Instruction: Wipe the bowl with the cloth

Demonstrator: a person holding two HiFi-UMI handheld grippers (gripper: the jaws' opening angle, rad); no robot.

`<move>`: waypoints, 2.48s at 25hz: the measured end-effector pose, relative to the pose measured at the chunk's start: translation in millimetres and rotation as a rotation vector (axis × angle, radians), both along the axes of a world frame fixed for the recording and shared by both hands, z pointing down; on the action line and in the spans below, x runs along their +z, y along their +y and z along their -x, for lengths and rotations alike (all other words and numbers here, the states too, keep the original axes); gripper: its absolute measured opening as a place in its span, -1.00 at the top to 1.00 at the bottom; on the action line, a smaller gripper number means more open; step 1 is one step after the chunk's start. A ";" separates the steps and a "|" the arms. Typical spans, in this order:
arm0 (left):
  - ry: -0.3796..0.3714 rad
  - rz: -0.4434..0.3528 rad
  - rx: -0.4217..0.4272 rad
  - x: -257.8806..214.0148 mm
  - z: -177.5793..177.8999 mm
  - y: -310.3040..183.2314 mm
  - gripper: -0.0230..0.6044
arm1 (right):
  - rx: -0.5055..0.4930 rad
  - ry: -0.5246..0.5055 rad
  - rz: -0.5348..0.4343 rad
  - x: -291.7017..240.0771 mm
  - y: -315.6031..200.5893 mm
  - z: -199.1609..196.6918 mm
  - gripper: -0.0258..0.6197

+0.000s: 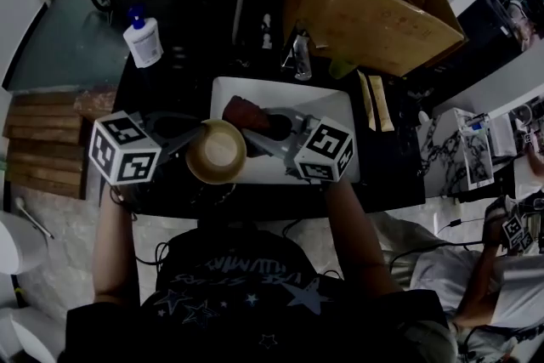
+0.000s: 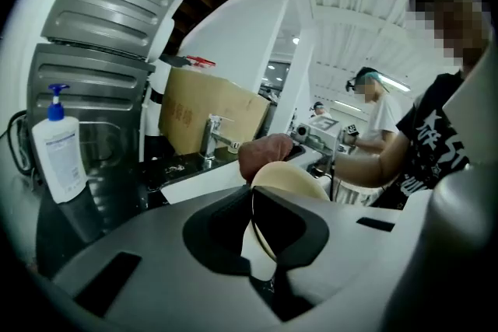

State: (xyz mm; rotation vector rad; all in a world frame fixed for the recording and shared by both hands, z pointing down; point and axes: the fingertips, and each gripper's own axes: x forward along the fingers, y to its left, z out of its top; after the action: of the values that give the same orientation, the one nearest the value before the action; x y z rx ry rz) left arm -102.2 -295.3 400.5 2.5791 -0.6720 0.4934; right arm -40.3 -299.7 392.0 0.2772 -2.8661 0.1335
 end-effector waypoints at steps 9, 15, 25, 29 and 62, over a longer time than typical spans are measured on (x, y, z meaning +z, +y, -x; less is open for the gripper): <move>0.091 -0.067 0.273 -25.1 -10.7 22.9 0.86 | -0.263 -0.083 0.065 0.6 16.7 25.2 0.74; 0.271 -0.105 0.226 -66.3 -10.3 7.9 0.86 | -0.317 -0.206 0.086 -8.0 23.5 46.0 0.74; 0.478 -0.122 0.009 -85.6 10.4 -27.4 0.86 | -0.255 -0.388 0.155 -23.7 30.7 60.8 0.74; 0.435 -0.156 -0.090 -79.5 18.9 -38.2 0.86 | -0.263 -0.388 0.181 -19.2 43.8 62.1 0.74; 0.347 -0.090 -0.202 -16.1 50.6 -22.6 0.86 | 0.139 -0.223 0.162 26.3 -44.3 44.6 0.74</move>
State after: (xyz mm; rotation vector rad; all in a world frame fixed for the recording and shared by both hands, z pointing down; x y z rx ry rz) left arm -152.8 -317.9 384.4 2.5504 -0.8299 -0.0502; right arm -85.0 -344.0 418.3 0.4552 -3.0304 0.4469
